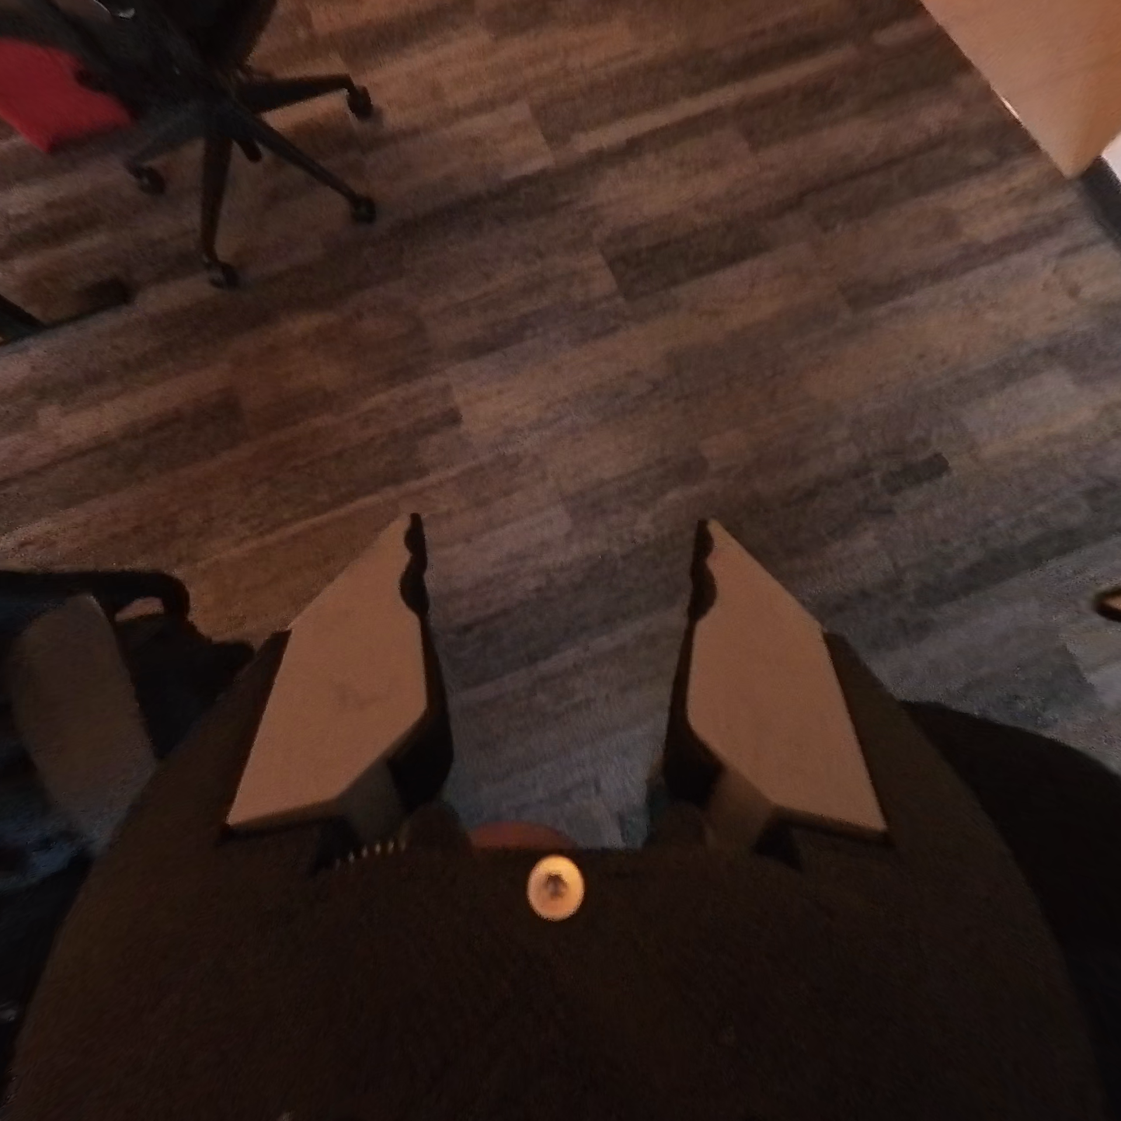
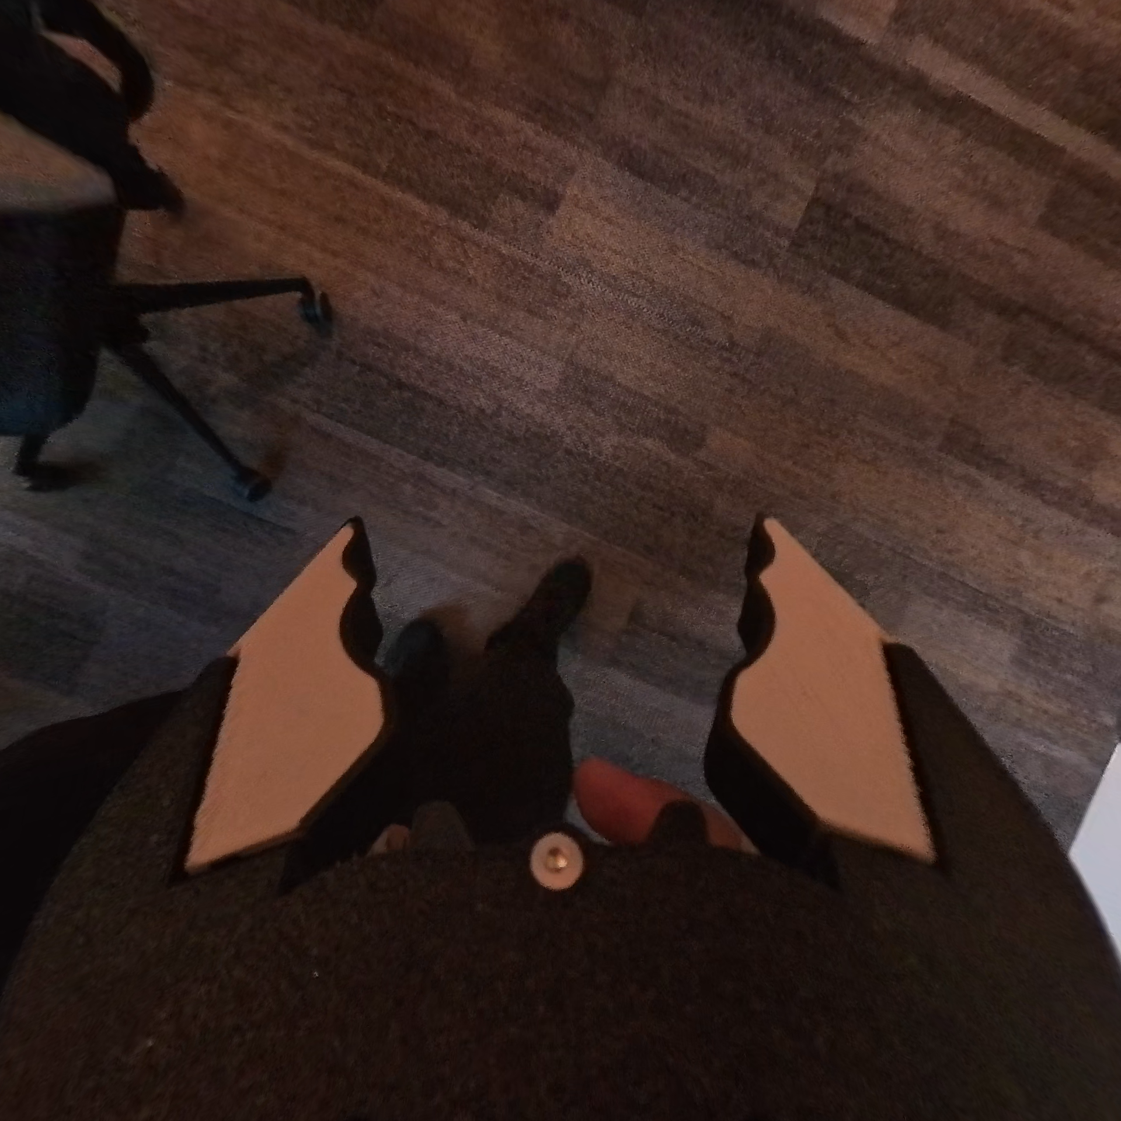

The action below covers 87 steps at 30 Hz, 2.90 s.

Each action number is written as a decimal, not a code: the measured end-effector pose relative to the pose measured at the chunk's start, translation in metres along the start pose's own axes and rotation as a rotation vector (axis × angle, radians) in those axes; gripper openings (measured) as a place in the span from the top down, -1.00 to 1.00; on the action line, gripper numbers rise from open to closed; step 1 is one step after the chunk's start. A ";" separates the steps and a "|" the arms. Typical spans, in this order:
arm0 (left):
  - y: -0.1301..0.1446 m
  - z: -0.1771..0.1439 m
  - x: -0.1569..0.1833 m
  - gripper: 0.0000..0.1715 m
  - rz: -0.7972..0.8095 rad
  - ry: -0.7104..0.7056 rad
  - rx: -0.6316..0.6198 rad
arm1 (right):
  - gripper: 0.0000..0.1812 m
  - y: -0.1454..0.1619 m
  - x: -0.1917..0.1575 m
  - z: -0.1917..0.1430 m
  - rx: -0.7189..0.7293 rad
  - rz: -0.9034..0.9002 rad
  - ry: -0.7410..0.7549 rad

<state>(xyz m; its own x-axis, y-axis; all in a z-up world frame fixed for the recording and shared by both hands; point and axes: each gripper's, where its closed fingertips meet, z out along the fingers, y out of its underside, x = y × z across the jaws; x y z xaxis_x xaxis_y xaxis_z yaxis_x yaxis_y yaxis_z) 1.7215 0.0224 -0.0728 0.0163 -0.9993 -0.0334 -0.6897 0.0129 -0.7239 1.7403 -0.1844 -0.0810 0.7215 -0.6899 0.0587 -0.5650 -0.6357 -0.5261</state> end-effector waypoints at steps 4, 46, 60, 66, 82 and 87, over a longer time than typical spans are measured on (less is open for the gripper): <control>-0.055 0.097 -0.067 -0.01 -0.062 -0.045 -0.033 | -0.39 -0.065 0.056 0.060 -0.018 -0.027 -0.055; 0.001 0.225 -1.083 0.00 -1.353 -1.020 -0.179 | -0.59 -1.124 -0.810 0.519 0.416 -1.492 -1.183; 0.187 -0.054 -1.435 -0.01 -1.487 -1.449 0.271 | -0.47 -0.988 -1.272 0.657 0.084 -2.123 -1.142; 0.312 -0.211 -1.558 0.02 -1.535 -1.482 0.147 | -0.40 -0.984 -1.448 0.627 -0.101 -2.109 -1.124; 0.702 -0.522 -1.526 0.18 -2.111 -1.674 0.202 | -0.11 -0.542 -2.079 0.275 0.131 -2.544 -1.782; 0.913 -0.727 -1.490 0.20 -1.931 -1.945 0.275 | 0.02 -0.402 -2.214 0.227 0.060 -2.558 -1.639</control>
<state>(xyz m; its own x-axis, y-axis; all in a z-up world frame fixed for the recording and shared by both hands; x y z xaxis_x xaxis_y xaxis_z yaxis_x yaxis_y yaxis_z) 0.5415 1.4974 -0.1829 0.3564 0.9057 0.2297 0.6961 -0.0934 -0.7119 0.4610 1.6769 -0.1917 -0.6474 0.7619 -0.0204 0.6444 0.5328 -0.5485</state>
